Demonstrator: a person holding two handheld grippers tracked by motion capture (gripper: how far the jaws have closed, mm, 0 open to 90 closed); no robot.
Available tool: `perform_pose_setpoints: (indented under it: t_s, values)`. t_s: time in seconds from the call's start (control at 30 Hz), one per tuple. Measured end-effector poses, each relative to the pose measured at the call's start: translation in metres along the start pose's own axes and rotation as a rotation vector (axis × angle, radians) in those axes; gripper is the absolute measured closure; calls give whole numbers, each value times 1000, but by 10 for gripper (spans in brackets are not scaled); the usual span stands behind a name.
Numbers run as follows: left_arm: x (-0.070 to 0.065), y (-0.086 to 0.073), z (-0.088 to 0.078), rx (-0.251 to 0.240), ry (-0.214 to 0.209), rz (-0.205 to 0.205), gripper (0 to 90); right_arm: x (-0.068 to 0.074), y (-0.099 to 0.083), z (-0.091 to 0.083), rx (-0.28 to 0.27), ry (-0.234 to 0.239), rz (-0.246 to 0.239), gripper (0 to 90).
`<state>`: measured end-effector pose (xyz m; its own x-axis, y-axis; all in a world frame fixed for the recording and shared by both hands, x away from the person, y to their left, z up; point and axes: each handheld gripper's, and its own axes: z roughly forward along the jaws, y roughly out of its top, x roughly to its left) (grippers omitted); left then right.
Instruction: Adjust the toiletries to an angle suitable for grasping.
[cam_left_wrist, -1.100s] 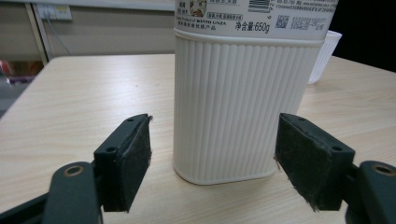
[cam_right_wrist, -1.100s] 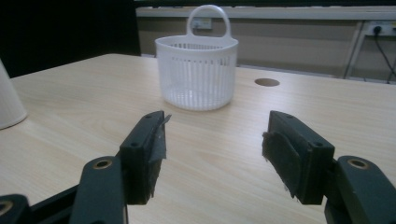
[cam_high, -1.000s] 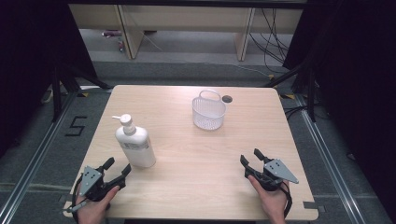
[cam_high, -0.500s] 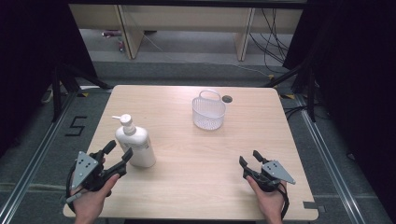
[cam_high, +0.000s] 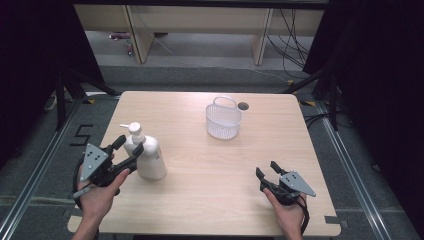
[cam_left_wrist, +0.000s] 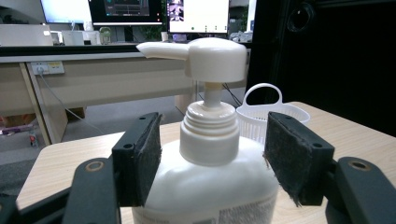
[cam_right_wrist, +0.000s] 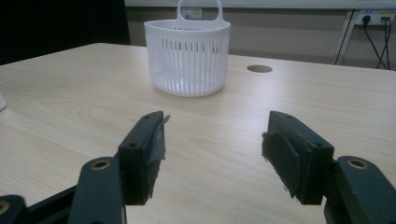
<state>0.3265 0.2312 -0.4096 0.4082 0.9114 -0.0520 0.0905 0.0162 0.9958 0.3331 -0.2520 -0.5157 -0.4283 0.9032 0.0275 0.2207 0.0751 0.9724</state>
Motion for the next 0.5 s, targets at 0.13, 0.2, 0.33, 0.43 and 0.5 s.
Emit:
perform_pose_setpoints:
  t_s: [0.13,0.2,0.33,0.43,0.5]
  values:
    - [1,3,7,1,-2,4,357,-1,0,1,1,13,15,380]
    - [1,4,10,0,-9,6,359,-1,0,1,6,1,14,380]
    - [2,6,16,7,-7,16,367,-1,0,0,10,-4,12,379]
    - [3,8,19,7,-5,24,384,-1,0,1,7,8,22,378]
    - [3,10,21,5,-2,31,401,-1,0,1,10,6,20,378]
